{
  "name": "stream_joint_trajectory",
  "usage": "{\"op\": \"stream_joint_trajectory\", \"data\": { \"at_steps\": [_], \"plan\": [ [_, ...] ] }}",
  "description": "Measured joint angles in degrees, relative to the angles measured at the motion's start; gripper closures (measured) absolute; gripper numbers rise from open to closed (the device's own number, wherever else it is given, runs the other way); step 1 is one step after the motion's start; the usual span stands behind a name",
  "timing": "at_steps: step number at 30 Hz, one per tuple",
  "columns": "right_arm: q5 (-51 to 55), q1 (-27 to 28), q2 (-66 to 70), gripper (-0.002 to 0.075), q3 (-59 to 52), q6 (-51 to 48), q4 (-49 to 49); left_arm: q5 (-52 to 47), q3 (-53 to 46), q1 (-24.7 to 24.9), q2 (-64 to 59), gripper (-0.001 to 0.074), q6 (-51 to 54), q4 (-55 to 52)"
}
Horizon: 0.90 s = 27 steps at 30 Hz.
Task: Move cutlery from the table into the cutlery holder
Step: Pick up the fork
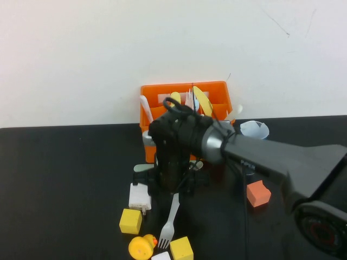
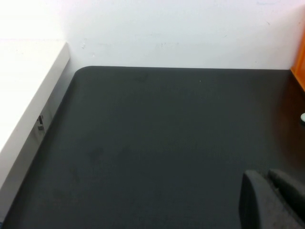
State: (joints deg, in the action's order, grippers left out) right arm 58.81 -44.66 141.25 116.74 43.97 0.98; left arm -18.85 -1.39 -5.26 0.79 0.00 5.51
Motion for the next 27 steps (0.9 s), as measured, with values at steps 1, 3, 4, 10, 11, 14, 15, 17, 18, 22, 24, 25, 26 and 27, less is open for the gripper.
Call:
{"op": "stream_joint_trajectory", "data": {
  "at_steps": [1, 3, 4, 10, 11, 14, 15, 17, 18, 22, 24, 25, 26, 27],
  "plan": [
    [0.6, -0.1, 0.4, 0.0351, 0.2, 0.0, 0.0, 0.0, 0.0, 0.0, 0.0, 0.0736, 0.0, 0.0],
    [1.4, -0.1, 1.1, 0.0351, 0.3, 0.0, 0.0, -0.1, 0.0, 0.0, 0.0, 0.0736, 0.0, 0.0],
    [1.9, -0.2, 1.2, 0.0351, 0.3, 0.0, 0.0, -0.1, 0.0, 0.0, 0.0, 0.0736, 0.0, 0.0],
    [2.4, -0.2, 1.9, 0.0351, 0.4, 0.6, 0.1, -0.1, 0.0, 0.0, 0.0, 0.0736, 0.0, 0.0],
    [2.3, -0.2, 2.1, 0.0351, 0.4, 0.7, 0.0, -0.1, 0.0, 0.0, 0.0, 0.0736, 0.0, 0.0],
    [2.2, -0.2, 3.2, 0.0351, 0.4, 1.0, -1.0, -0.1, 0.0, 0.0, 0.0, 0.0736, 0.0, 0.0],
    [2.2, -0.2, 3.2, 0.0351, 0.4, 1.0, -1.0, -0.1, 0.0, 0.0, 0.0, 0.0736, 0.0, 0.0],
    [2.0, -0.2, 3.4, 0.0357, 0.7, 1.0, -1.9, -0.1, 0.0, 0.0, 0.0, 0.0736, 0.0, 0.0],
    [1.9, -0.2, 3.4, 0.0365, 0.7, 0.7, -2.2, -0.1, 0.0, 0.0, 0.0, 0.0736, 0.0, 0.0],
    [1.7, -0.2, 3.4, 0.0475, 0.8, 0.1, -2.5, -0.1, 0.0, 0.0, 0.0, 0.0736, 0.0, 0.0],
    [1.7, -0.2, 3.4, 0.0575, 0.8, -0.3, -2.8, -0.1, 0.0, 0.0, 0.0, 0.0736, 0.0, 0.0],
    [1.6, -0.2, 3.4, 0.0583, 0.8, -0.5, -3.1, -0.1, 0.0, 0.0, 0.0, 0.0736, 0.0, 0.0],
    [1.5, -0.2, 3.4, 0.0581, 0.8, -0.7, -3.3, -0.1, 0.0, 0.0, 0.0, 0.0736, 0.0, 0.0],
    [1.5, -0.3, 3.4, 0.0581, 0.8, -0.9, -3.3, -0.1, 0.0, 0.0, 0.0, 0.0736, 0.0, 0.0]
  ]
}}
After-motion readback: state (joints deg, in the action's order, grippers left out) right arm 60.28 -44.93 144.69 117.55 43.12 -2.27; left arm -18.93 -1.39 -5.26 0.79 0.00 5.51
